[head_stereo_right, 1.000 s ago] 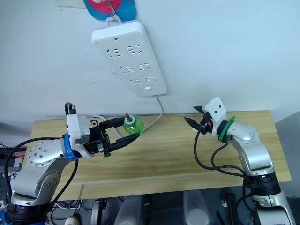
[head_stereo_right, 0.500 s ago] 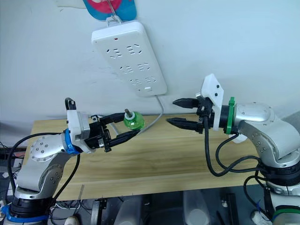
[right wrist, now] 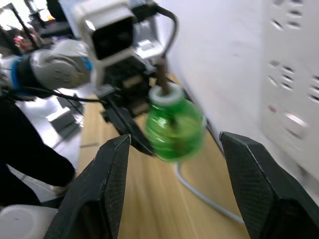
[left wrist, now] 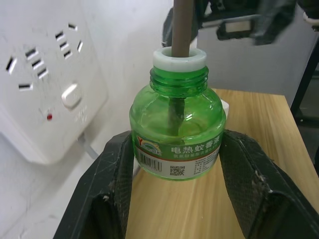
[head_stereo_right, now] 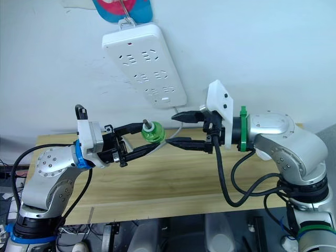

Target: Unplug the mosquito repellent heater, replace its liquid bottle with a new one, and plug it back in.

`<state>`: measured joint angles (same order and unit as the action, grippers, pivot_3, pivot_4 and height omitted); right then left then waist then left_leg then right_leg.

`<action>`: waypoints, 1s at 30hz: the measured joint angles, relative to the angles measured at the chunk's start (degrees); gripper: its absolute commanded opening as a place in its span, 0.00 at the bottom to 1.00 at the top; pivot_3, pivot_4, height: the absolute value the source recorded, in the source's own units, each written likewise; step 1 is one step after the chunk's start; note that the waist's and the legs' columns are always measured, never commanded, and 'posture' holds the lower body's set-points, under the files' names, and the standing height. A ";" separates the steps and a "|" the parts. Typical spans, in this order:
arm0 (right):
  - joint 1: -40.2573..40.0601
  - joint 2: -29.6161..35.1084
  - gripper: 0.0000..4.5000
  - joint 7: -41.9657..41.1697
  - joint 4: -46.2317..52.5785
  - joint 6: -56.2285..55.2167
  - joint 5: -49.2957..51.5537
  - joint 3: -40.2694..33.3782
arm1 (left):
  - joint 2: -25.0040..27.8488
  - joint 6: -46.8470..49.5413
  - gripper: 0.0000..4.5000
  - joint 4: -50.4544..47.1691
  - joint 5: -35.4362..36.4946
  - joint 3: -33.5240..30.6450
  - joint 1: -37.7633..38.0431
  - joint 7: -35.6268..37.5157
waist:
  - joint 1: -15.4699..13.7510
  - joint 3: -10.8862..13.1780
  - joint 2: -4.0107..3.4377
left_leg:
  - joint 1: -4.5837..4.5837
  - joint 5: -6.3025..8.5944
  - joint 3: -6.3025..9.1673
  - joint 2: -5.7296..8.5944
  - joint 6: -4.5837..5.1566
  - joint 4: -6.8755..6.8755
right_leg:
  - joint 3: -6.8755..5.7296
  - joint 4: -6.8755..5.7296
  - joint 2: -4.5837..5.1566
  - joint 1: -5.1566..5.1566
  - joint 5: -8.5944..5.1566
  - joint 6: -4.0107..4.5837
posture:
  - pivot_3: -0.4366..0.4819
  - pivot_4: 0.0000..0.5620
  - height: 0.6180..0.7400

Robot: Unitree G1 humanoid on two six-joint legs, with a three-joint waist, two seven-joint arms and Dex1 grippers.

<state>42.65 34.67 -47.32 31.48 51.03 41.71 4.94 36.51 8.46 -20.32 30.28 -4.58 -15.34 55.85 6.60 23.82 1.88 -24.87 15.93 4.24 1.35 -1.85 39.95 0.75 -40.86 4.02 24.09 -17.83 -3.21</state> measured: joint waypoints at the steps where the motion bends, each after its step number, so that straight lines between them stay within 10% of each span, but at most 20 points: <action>1: 0.34 -0.59 0.66 0.17 -0.03 0.00 0.00 0.43 | -0.17 0.00 0.50 0.39 -0.02 0.08 -0.30 -0.03 | 0.01 0.00 0.00 | 0.00 0.00 0.00 0.00 0.00 0.00 | 0.00 0.00 0.00 0.00 0.00 0.00 | 0.23 0.64 1.00; 30: 3.28 -6.81 0.66 2.13 -5.07 -3.27 -4.51 6.37 | -0.92 -0.01 0.50 0.75 -0.16 0.59 -0.43 1.00 | -0.02 0.00 0.00 | 0.00 -0.01 0.02 0.00 -0.01 0.00 | -0.01 -0.01 0.00 0.02 0.00 0.00 | 0.27 0.67 1.00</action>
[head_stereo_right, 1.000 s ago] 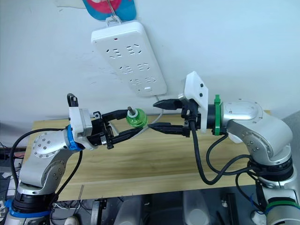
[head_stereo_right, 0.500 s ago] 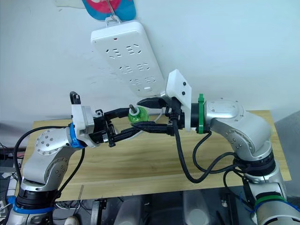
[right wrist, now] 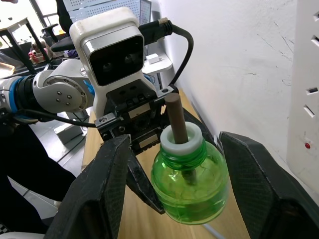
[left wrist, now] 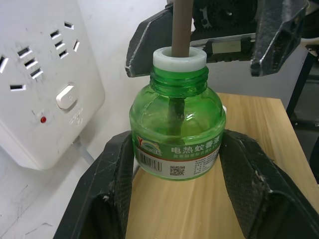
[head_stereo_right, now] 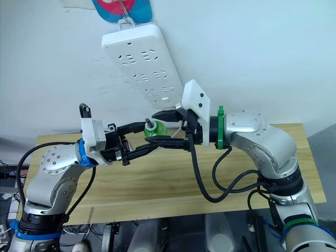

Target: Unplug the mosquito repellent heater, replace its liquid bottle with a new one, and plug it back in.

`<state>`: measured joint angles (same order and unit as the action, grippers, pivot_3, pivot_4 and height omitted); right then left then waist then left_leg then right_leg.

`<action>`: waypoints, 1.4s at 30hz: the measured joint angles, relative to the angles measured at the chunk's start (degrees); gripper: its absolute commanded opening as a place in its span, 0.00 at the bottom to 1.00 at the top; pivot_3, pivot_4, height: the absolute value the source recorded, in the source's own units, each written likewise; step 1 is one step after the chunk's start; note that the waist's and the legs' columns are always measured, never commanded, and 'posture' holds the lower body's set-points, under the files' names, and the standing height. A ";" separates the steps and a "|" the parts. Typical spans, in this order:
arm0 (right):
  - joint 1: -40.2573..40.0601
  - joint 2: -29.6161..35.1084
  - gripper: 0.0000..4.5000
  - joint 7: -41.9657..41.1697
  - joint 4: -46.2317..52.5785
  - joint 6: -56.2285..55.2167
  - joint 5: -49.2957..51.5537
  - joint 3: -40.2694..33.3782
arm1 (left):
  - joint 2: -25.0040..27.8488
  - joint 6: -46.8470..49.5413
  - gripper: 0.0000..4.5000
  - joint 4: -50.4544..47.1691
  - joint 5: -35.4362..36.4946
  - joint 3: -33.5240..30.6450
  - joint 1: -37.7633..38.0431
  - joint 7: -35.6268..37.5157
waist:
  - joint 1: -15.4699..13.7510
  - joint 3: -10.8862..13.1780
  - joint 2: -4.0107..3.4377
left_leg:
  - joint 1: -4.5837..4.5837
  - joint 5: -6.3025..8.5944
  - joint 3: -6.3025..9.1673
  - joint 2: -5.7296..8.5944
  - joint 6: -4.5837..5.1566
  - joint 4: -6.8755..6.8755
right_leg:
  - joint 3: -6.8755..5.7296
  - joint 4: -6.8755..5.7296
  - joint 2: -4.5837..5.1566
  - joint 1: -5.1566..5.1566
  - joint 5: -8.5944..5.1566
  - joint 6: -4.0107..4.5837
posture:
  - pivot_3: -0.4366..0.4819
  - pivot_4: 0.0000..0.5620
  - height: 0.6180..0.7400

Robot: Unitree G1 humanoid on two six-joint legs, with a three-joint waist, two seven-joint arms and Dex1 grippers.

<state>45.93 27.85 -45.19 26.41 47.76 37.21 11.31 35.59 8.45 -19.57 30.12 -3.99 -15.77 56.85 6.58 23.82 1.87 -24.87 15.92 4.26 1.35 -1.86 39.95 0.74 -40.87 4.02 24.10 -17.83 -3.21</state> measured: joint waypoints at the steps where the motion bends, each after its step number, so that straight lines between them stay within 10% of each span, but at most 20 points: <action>1: 0.05 -0.05 0.66 -0.03 -0.15 -0.04 -0.04 0.04 | 0.00 0.00 0.50 0.00 0.00 0.00 0.07 0.00 | 0.00 0.00 0.00 | 0.00 0.00 0.00 0.00 0.00 0.00 | 0.00 0.00 0.00 0.00 0.00 0.00 | 0.27 0.67 1.00; 14: 0.25 -0.84 0.66 -0.33 -0.91 -0.48 -0.51 0.26 | 0.00 0.00 0.50 -0.06 0.02 0.00 0.35 -0.13 | -0.02 0.00 0.00 | 0.00 0.00 0.00 0.00 0.00 0.00 | 0.00 0.00 0.00 0.00 0.00 0.00 | 0.28 0.68 1.00; 19: 0.25 -1.10 0.39 -0.59 -1.49 -0.88 -1.28 0.98 | 0.00 0.02 0.50 -0.06 0.02 0.00 0.35 -0.17 | -0.02 0.00 0.00 | 0.00 0.00 0.00 0.00 0.00 -0.01 | 0.01 0.01 0.00 0.00 0.00 0.00 | 0.28 0.68 1.00; 42: 0.25 -1.32 0.19 -0.94 -1.53 -1.23 -3.27 1.12 | 0.01 1.08 0.50 -0.12 0.04 0.00 0.20 -0.41 | -0.04 0.00 0.00 | 0.00 0.00 0.01 0.00 0.00 -0.01 | 0.00 0.01 0.00 0.01 0.00 0.00 | 0.28 0.66 1.00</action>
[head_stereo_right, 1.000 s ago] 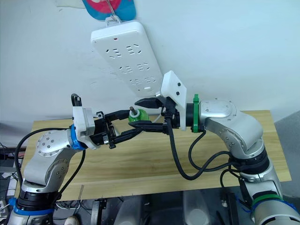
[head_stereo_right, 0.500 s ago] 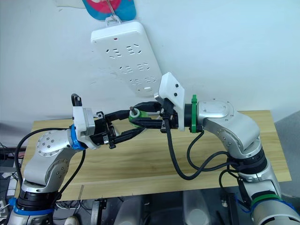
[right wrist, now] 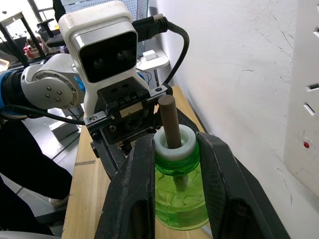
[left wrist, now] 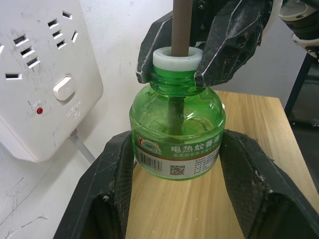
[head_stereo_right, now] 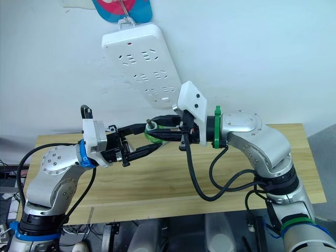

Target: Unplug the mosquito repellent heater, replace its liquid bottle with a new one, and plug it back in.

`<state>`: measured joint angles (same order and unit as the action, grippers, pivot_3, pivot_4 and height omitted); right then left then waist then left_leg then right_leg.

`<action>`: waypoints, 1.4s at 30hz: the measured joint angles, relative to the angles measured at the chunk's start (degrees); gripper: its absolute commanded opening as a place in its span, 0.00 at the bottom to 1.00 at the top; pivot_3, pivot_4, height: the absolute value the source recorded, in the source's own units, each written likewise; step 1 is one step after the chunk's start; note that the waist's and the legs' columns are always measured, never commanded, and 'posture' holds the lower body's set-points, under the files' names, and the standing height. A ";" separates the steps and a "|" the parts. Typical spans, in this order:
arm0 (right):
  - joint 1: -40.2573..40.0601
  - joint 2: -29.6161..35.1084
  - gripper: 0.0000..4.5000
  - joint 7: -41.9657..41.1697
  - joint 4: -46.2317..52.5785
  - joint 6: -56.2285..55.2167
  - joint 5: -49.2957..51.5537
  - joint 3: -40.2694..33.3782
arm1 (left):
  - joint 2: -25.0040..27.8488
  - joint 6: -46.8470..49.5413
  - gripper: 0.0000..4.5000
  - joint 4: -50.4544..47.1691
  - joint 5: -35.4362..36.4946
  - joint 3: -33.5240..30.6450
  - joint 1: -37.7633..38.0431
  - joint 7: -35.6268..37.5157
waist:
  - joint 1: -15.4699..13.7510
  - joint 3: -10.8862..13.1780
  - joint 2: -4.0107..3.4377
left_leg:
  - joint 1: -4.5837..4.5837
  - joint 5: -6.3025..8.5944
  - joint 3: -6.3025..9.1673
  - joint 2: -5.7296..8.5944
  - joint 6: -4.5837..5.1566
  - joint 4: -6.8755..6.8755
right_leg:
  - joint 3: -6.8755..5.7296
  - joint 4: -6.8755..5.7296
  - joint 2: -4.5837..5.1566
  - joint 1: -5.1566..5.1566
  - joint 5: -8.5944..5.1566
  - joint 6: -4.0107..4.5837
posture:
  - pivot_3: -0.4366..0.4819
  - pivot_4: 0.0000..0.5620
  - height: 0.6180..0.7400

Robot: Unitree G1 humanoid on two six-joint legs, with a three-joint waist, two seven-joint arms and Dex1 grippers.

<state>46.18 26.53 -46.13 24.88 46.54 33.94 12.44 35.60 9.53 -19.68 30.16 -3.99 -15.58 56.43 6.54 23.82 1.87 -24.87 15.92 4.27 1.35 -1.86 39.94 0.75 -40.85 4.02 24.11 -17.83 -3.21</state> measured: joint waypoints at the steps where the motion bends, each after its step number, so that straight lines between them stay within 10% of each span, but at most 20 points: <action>1: 0.00 0.00 0.19 0.00 0.00 0.00 -0.02 0.00 | 0.00 0.21 0.50 -0.11 0.08 0.00 0.01 -0.10 | 0.00 0.00 0.00 | 0.00 0.00 0.00 0.00 0.00 0.00 | 0.00 0.00 0.00 0.00 0.00 0.00 | 0.28 0.66 1.00; 42: 0.04 -0.04 0.19 0.68 -0.01 0.30 0.65 -0.46 | -0.03 2.55 0.50 -0.93 1.85 -0.32 0.11 -0.46 | 0.00 0.00 0.00 | 0.00 0.00 0.00 0.00 0.00 0.00 | 0.00 0.00 0.00 0.00 0.00 0.00 | 0.28 0.66 1.00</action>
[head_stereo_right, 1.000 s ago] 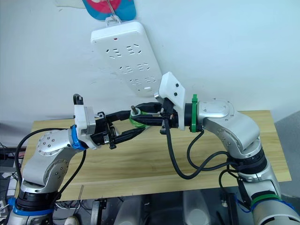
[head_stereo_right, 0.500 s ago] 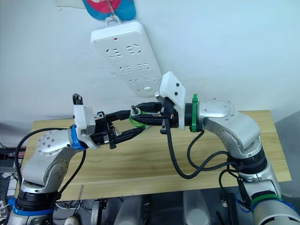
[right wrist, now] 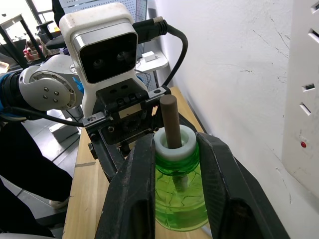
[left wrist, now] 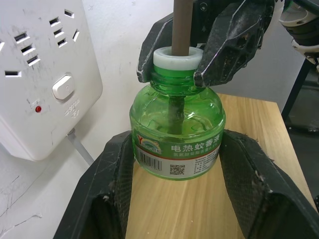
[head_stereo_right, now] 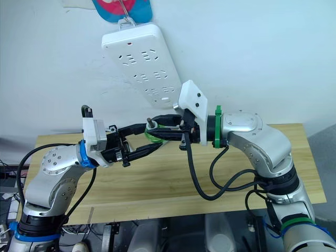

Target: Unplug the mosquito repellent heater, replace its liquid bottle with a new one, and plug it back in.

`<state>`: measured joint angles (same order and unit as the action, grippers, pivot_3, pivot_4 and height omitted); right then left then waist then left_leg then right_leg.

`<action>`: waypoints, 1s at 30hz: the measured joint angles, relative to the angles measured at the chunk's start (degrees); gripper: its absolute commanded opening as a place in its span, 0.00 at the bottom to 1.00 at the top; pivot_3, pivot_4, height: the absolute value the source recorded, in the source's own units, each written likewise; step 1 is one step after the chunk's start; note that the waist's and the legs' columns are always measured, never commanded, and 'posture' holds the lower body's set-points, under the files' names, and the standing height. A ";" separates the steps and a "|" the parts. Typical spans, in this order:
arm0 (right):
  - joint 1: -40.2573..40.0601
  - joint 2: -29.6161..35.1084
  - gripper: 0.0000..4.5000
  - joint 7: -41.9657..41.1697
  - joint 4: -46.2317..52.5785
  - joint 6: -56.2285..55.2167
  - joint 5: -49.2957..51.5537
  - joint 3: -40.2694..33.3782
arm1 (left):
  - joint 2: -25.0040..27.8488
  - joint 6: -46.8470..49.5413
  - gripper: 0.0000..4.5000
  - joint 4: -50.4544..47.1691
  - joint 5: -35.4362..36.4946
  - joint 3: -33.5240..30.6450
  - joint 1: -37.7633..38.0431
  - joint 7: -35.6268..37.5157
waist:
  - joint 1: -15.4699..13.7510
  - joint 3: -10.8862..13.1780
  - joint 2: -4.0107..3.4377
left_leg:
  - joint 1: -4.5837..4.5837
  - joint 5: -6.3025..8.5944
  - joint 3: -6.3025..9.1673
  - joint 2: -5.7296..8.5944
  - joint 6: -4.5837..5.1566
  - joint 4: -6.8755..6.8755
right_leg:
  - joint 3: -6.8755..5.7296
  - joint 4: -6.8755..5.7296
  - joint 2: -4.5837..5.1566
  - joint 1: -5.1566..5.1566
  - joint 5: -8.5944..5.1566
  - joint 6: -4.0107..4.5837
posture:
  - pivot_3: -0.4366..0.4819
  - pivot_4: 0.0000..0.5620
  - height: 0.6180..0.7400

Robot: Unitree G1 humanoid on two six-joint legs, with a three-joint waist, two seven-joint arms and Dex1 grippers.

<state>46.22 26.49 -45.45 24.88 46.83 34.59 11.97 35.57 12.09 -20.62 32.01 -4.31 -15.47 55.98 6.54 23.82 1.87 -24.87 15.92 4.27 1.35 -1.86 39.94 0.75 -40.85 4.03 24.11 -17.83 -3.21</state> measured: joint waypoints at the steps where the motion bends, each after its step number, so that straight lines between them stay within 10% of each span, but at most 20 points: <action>1: 0.06 -0.04 0.19 0.03 0.00 -0.01 0.04 -0.02 | 0.02 0.55 0.57 0.19 0.94 -0.06 -0.04 0.31 | 0.00 0.00 0.00 | 0.00 0.00 0.00 0.00 0.00 0.00 | 0.00 0.00 0.00 0.00 0.00 0.00 | 0.27 0.66 1.00; 7: 0.07 -0.06 0.19 0.49 -0.48 0.00 -0.03 -0.09 | 1.17 4.27 0.99 0.23 4.06 -0.78 -1.06 0.42 | 0.01 0.00 0.00 | 0.00 0.00 0.00 0.00 0.00 0.00 | 0.00 0.00 0.00 0.00 0.00 0.00 | 0.28 0.66 1.00; 30: 0.36 -2.86 0.19 11.13 -1.50 14.22 16.45 -17.08 | -1.19 5.97 1.00 -4.54 8.05 -5.13 4.05 -6.57 | 0.00 0.00 0.00 | 0.00 0.00 0.00 0.00 -0.01 0.00 | 0.01 -0.01 0.02 0.00 0.00 0.00 | 0.25 0.62 1.00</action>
<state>46.58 23.63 -34.32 23.38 61.05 51.04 -5.11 34.37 18.06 -25.16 40.06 -9.44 -11.42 49.40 6.54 23.82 1.87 -24.87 15.91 4.27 1.35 -1.87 39.94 0.76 -40.87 4.05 24.11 -17.83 -3.20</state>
